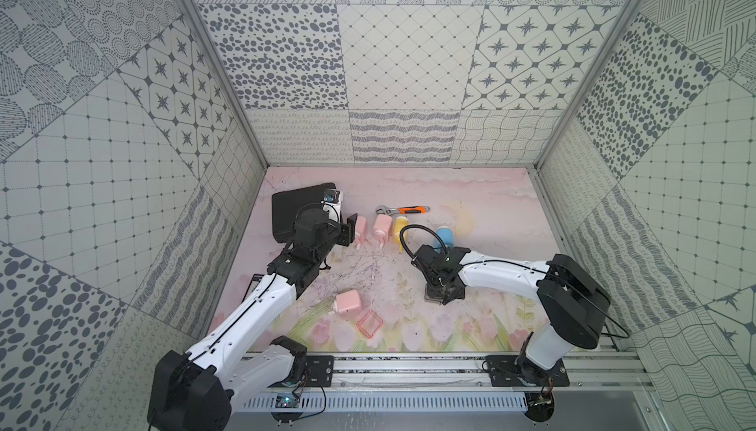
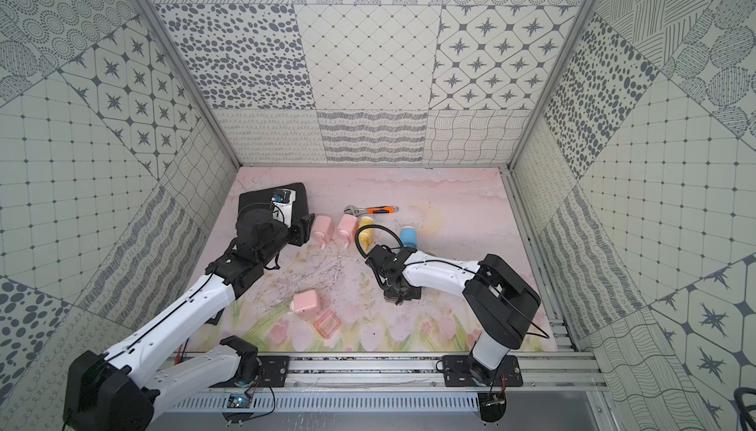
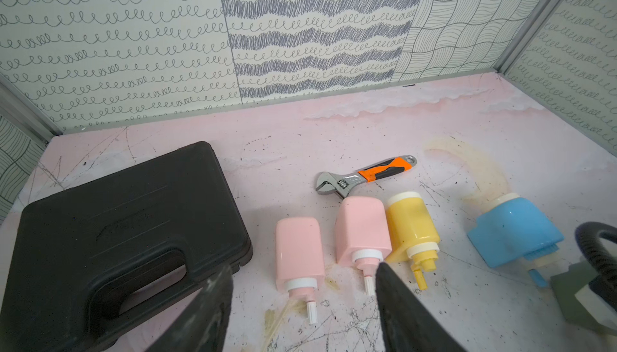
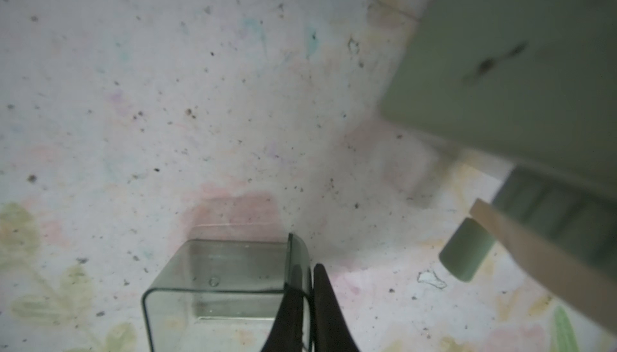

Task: Put the tray back into the pencil sharpener
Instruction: Place the container at the center of the board, then pick up the pencil sharpener from the center of the board.

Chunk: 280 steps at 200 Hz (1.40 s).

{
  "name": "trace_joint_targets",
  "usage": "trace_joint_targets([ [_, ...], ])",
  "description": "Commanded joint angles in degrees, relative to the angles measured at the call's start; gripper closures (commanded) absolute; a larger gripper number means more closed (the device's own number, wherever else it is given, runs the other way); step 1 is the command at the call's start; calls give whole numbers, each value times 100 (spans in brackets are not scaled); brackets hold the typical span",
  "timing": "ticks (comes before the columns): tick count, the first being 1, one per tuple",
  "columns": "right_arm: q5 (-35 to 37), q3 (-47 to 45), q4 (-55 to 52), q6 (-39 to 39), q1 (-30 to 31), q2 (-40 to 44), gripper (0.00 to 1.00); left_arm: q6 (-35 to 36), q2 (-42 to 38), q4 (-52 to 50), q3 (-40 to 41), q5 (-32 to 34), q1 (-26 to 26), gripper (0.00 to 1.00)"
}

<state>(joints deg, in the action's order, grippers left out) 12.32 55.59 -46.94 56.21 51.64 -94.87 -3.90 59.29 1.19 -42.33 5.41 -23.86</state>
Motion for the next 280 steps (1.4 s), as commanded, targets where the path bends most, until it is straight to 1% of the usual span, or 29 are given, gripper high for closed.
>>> trace_joint_targets([
  [1,-53,62,83,31,-12,-59,82,1,-7,-183,-189,269,30,33],
  [17,9,104,64,65,-13,41,71,36,-1,-338,-306,212,30,33],
  [38,166,224,-68,90,-13,417,64,29,28,-605,-522,15,28,35],
  [53,354,271,-163,114,-26,871,61,-22,96,-672,-646,-160,-31,36],
  [64,448,211,-173,110,-124,1260,60,-28,211,-719,-776,-222,-207,36],
  [77,482,157,-298,47,-402,1735,60,-90,393,-679,-873,-227,-584,34],
  [98,578,176,-614,-221,-947,2518,60,9,795,-659,-1091,20,-1544,30],
  [113,630,280,-877,-449,-1374,2983,60,-3,1085,-627,-1230,182,-2072,30],
  [143,530,392,-1318,-890,-2261,3588,58,-89,1716,-712,-1637,265,-2963,28],
  [158,461,378,-1432,-1202,-2755,3795,53,-127,2107,-927,-1951,312,-3370,26],
  [174,385,377,-1485,-1492,-3292,3930,48,-235,2575,-1197,-2321,250,-3695,25],
  [192,167,371,-1394,-1771,-3910,4079,44,-202,3176,-1567,-2844,-65,-3932,25],
  [213,-172,468,-1408,-2042,-4497,4197,42,-215,3872,-2186,-3634,-239,-4104,25],
  [230,-199,502,-1468,-2223,-4672,4350,40,-318,4381,-2357,-4108,-382,-4163,24],
  [252,-149,434,-1428,-2377,-4767,4630,36,-541,4981,-2663,-4748,-265,-4188,19],
  [262,-127,418,-1428,-2395,-4803,4746,36,-616,5275,-2995,-5084,-207,-4195,18],
  [280,-58,477,-1542,-2377,-4806,4904,36,-508,5762,-3421,-5661,-159,-4191,16],
])
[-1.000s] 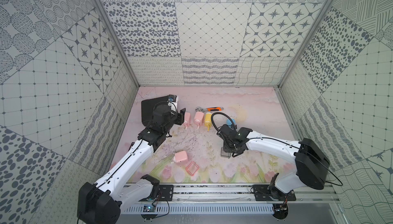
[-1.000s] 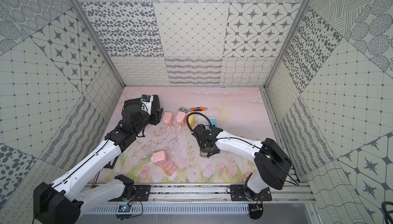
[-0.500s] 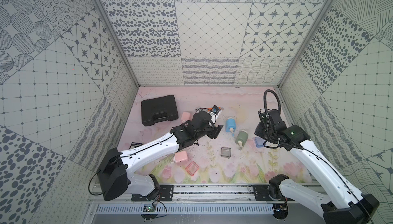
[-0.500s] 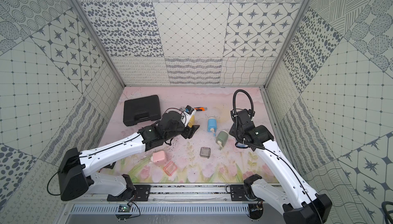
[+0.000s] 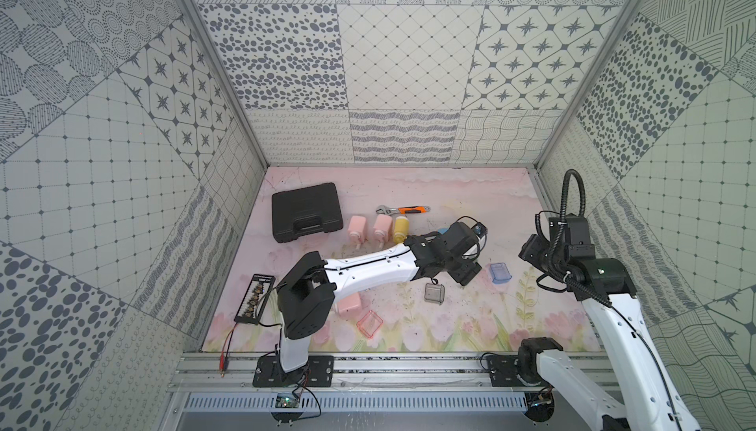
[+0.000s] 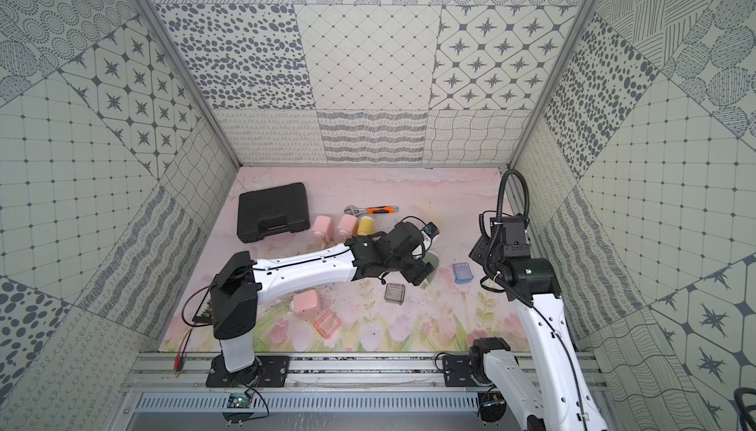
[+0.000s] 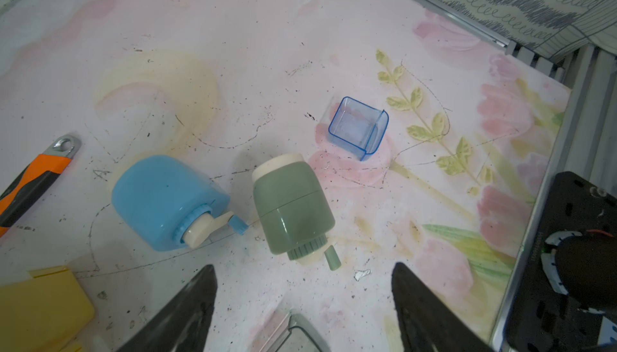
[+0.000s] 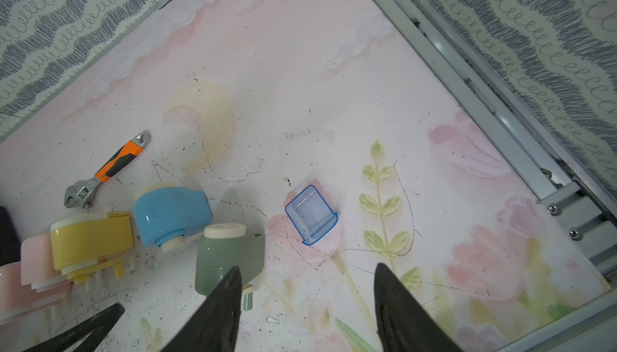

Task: Put the tray back into the pencil sharpener
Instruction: Pick up the pencil sharpener from the center of the board.

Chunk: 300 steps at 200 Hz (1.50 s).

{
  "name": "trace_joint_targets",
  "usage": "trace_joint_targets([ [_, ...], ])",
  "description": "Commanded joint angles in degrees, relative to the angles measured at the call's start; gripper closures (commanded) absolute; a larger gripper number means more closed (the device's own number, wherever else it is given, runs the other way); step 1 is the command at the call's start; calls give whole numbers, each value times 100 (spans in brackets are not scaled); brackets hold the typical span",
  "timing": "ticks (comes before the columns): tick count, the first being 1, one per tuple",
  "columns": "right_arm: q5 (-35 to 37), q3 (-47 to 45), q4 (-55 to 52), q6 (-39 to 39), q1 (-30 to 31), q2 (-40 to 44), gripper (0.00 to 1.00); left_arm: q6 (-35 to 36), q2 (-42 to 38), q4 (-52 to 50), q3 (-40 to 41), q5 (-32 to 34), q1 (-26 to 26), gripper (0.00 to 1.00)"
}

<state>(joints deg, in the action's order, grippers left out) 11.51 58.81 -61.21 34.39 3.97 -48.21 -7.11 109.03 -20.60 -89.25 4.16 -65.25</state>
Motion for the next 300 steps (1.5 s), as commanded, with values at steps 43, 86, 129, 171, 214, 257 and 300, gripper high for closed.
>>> trace_joint_targets([
  [43,23,523,-522,-313,-39,406,35,-347,1562,-1844,-1916,235,-38,12],
  [86,-18,679,-767,-482,-36,426,35,-703,2157,-2066,-2507,295,-29,11],
  [129,-216,904,-1168,-556,-39,433,37,-857,2563,-2159,-2829,458,-24,13],
  [171,-307,852,-1257,-614,-36,472,39,-908,2672,-2209,-2875,608,-29,31],
  [214,-353,872,-1254,-611,-36,397,39,-850,2579,-2193,-2745,752,-23,47],
  [257,-370,874,-1228,-521,-32,434,40,-540,2196,-1821,-2321,638,-30,66],
  [300,-375,940,-1105,-537,-36,573,39,216,1151,-580,-1283,921,-67,81],
])
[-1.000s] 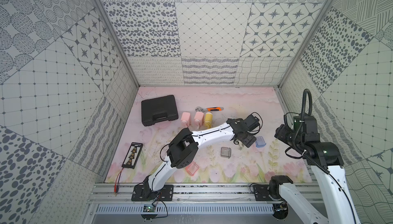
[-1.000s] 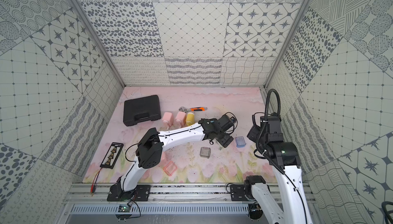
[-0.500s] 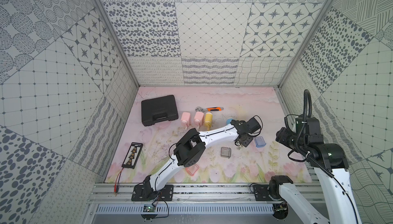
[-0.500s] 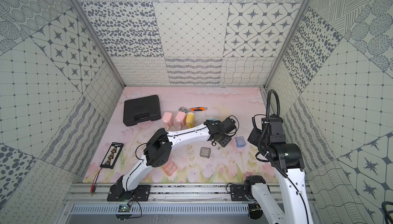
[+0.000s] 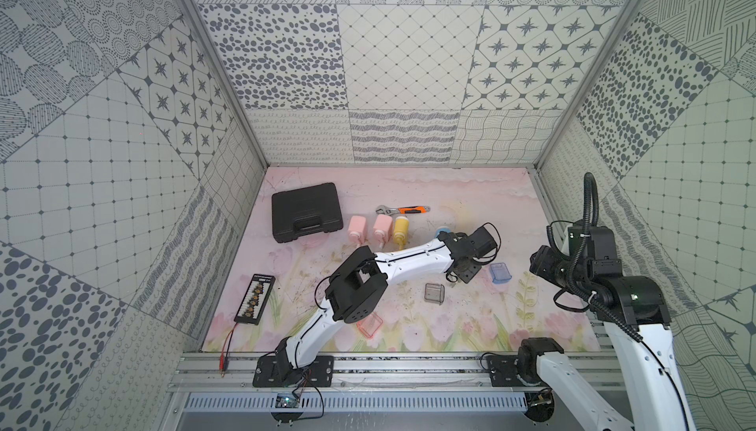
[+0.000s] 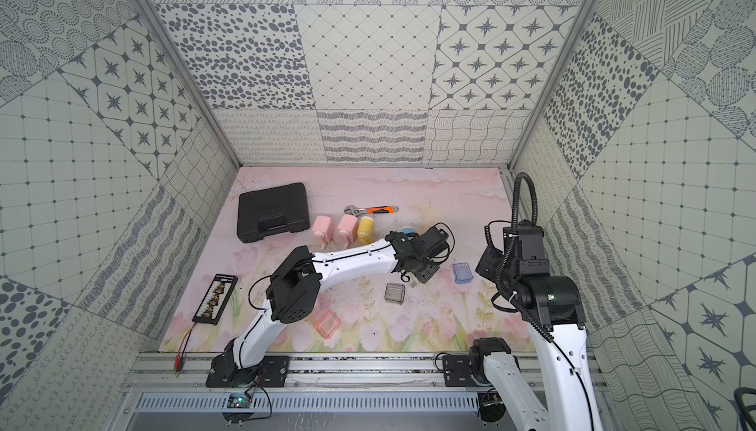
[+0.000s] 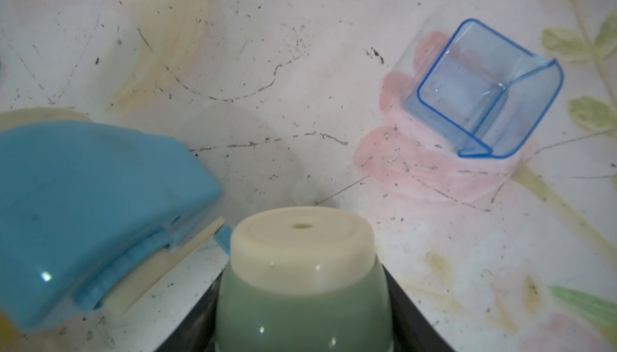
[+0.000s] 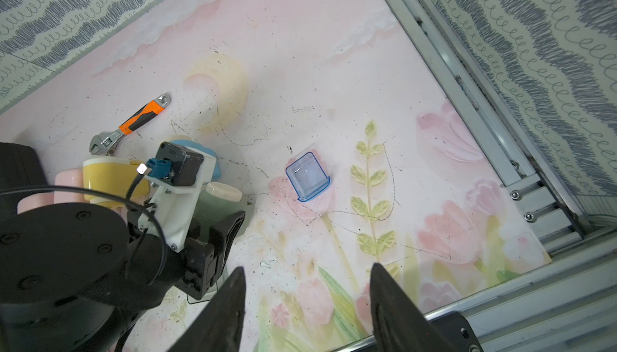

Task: Put the tray back into the pencil sharpener
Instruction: Pick up the pencil sharpener from the center of the board, then close the container of the pencil sharpener.

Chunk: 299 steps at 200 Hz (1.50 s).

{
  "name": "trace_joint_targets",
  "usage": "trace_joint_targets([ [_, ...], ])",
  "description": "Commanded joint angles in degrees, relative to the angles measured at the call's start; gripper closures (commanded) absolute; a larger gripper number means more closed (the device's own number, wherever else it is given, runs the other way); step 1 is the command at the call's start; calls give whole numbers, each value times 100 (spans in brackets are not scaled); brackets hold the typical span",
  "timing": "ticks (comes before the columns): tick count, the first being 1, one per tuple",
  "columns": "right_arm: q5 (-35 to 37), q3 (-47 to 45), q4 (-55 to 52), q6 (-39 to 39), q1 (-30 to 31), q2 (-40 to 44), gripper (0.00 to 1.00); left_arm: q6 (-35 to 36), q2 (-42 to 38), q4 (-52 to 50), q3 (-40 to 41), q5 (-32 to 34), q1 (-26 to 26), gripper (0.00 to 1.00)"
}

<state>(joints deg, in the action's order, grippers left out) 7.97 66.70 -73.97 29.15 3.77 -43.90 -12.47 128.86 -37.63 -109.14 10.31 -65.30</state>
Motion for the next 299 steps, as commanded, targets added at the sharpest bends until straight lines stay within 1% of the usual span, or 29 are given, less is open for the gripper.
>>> trace_joint_targets([
  [1,-26,147,177,-13,-17,148,39,771,-860,1138,739,306,-67,81],
  [10,-67,127,240,-14,-17,193,39,995,-1205,1681,1101,251,-70,85],
  [24,-159,94,354,3,-17,254,40,1397,-1693,2220,1583,109,-73,90],
  [37,-333,24,462,7,-17,285,40,1908,-2165,2588,2056,-13,-63,100],
  [52,-607,-102,576,42,-17,287,41,2462,-2746,2998,2737,-197,-36,100],
  [61,-814,-209,655,63,-17,281,43,2743,-3096,3119,3146,-533,43,100],
  [87,-1404,-622,797,190,14,177,46,3274,-4049,2809,4042,-1670,488,100],
  [98,-1391,-772,741,337,95,115,47,3548,-4386,2565,4369,-2116,726,100],
  [108,-1373,-952,758,513,229,82,48,3892,-4661,2267,4612,-2392,894,100],
  [129,-1194,-1484,1066,1088,823,83,49,4479,-5026,1709,5013,-2911,1257,100],
  [148,-955,-2005,1609,1756,1718,-17,49,5021,-5032,1244,5171,-3157,1481,100],
  [166,-820,-2428,2259,2270,2491,-314,49,5315,-4888,1246,5359,-3309,1703,98],
  [179,-795,-2641,2714,2515,2907,-615,49,5485,-4752,1359,5442,-3391,1823,95],
  [194,-832,-2838,3255,2689,3237,-1008,49,5588,-4614,1519,5515,-3501,1936,94],
  [215,-961,-3082,4012,2933,3471,-1424,50,5944,-4401,1587,5552,-3584,1976,92],
  [235,-1001,-3272,4557,3059,3539,-1740,50,6251,-4141,1631,5537,-3695,1984,90],
  [262,-970,-3317,4910,3064,3543,-2092,51,6516,-3780,1638,5446,-3881,1981,87],
  [299,-1016,-3303,5110,3140,3622,-2374,51,6448,-3487,1946,5344,-4005,1968,82],
])
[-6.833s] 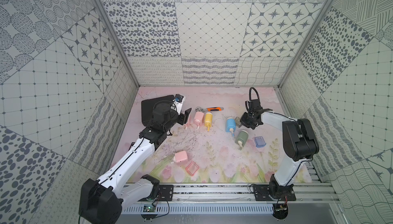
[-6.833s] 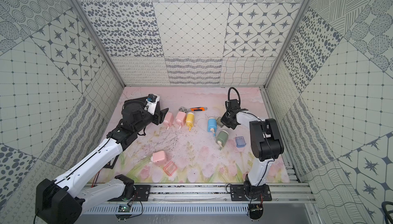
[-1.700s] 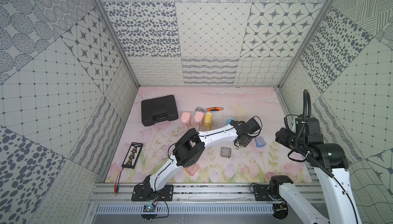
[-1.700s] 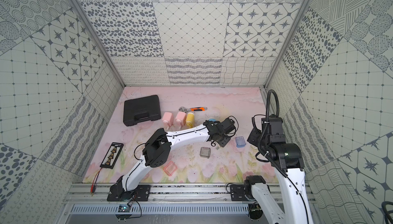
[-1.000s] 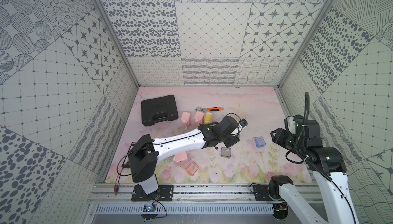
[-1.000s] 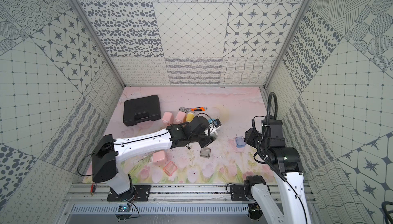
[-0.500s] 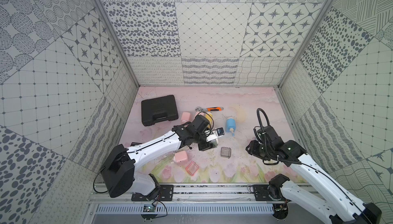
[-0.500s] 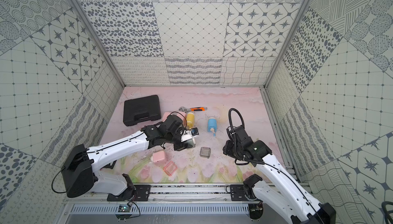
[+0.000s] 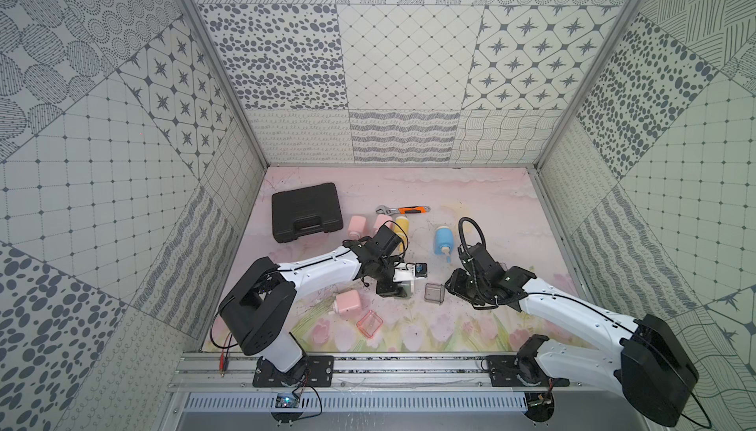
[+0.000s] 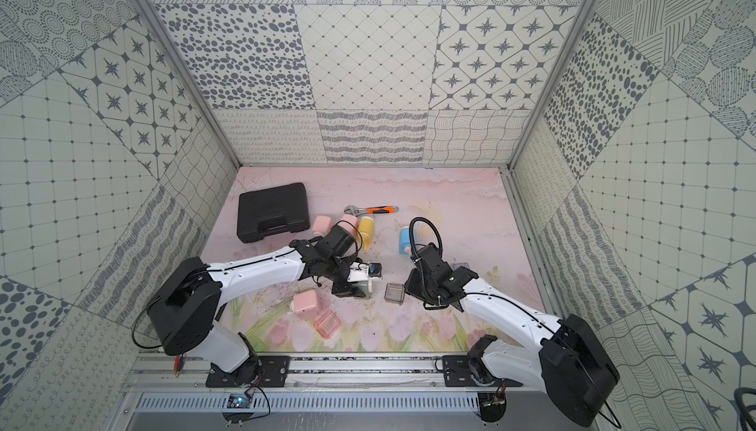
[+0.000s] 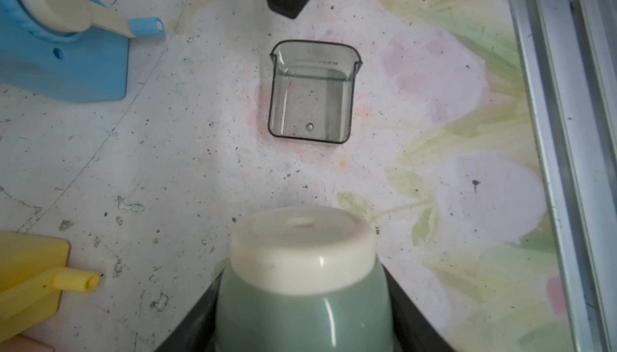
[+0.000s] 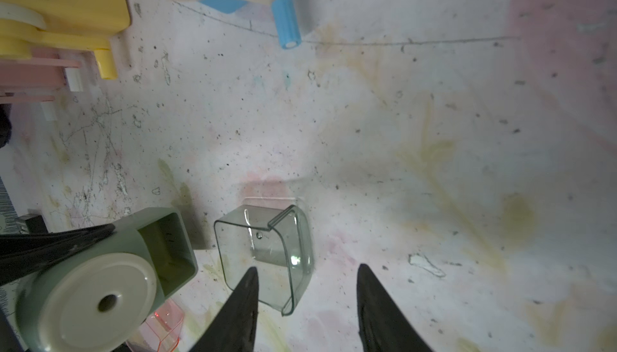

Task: Put the tray back into the pencil sharpener
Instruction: Close the container of the pencil sharpener.

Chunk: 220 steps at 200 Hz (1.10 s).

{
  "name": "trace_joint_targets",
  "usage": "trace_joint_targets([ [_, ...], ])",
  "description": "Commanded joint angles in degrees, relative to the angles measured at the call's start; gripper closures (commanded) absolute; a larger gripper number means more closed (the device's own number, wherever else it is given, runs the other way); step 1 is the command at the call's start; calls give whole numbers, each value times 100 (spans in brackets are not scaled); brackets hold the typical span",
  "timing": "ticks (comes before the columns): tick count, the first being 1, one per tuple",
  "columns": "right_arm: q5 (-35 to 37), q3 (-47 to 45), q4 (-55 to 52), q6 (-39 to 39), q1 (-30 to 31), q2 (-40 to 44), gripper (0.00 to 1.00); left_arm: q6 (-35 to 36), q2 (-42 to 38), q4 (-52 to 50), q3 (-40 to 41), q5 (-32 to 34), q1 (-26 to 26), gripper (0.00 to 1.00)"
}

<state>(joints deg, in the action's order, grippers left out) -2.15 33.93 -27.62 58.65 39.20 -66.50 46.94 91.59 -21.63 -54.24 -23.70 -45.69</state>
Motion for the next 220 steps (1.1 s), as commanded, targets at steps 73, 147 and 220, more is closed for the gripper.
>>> trace_joint_targets([
  [73,-138,-29,756,227,160,-719,53,344,623,576,-295,-385,-33,53],
  [147,-271,-14,1066,360,256,-1121,60,436,416,378,-122,-189,-19,42],
  [220,-251,126,1113,383,551,-1222,65,460,181,419,92,-73,20,27],
])
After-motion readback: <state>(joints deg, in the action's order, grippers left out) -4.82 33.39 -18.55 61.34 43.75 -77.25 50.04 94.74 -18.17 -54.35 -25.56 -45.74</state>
